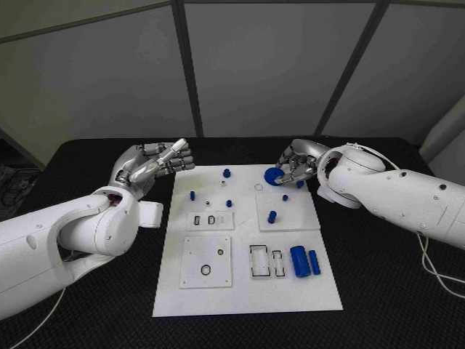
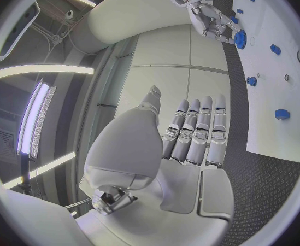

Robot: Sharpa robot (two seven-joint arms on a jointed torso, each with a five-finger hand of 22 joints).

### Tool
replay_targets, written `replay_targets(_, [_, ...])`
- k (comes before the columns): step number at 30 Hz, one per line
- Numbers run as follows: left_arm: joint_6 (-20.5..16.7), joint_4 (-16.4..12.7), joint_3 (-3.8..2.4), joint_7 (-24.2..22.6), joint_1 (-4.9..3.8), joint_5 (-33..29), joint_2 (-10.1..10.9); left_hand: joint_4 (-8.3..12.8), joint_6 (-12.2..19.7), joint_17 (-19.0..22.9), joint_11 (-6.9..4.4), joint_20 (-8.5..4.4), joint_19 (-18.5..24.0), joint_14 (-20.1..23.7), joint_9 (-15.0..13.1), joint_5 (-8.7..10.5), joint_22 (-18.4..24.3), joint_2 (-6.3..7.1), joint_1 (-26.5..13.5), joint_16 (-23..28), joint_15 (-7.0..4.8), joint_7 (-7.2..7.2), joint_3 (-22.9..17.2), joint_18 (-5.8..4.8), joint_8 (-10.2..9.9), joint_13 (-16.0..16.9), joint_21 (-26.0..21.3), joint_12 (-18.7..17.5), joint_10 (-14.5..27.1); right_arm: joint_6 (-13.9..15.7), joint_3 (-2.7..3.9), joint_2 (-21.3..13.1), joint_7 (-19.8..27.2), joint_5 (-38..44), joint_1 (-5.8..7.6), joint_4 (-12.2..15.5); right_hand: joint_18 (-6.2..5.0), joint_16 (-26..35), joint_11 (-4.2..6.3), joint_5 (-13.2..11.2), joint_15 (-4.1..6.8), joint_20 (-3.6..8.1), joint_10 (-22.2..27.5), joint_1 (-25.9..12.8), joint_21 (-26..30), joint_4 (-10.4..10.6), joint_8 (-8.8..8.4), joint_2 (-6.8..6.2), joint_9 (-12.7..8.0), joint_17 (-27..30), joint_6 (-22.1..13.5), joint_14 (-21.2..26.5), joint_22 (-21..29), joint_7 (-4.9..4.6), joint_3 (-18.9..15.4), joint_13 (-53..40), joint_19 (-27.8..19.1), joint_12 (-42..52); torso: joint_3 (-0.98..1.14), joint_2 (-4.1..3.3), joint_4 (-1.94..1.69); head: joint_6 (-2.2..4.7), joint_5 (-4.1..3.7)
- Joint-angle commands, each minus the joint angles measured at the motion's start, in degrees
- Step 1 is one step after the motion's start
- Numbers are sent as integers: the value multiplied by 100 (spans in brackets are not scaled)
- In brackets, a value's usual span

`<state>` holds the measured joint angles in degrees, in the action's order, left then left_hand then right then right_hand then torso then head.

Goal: Assemble the parts on the task board

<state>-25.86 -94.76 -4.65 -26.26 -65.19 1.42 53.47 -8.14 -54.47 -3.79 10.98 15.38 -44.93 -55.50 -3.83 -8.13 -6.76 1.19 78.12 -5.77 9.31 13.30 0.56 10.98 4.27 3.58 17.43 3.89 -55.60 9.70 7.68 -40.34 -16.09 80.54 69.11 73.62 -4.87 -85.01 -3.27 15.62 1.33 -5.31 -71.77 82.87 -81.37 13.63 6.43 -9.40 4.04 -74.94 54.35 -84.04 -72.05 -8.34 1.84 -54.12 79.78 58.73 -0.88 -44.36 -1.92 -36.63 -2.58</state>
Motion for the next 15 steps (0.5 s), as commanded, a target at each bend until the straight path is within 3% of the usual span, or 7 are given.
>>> replay_targets(1, [79,2,-5,-32,-8,44,-9,35,-44,5,0,15,13,-36,3,33,8,-61,1,27,-16,-2,9,-46,-30,9,-17,-7,-13,-64,3,20,-11,-60,12,-20,121,-49,-3,12,-36,8,-38,14,-47,43,26,19,3,-357,-17,-387,-22,-4,-13,-53,55,62,3,-1,5,-3,-4])
replay_targets(15, [90,7,-5,-19,-8,44,-12,36,-45,5,0,15,14,-36,3,33,9,-63,0,29,-17,-2,9,-46,-31,8,-18,-8,-14,-170,3,105,-49,80,12,-81,143,-109,9,9,-32,8,-100,105,-108,41,92,82,17,-489,68,-408,-142,11,23,-288,113,283,6,-2,7,-19,-8])
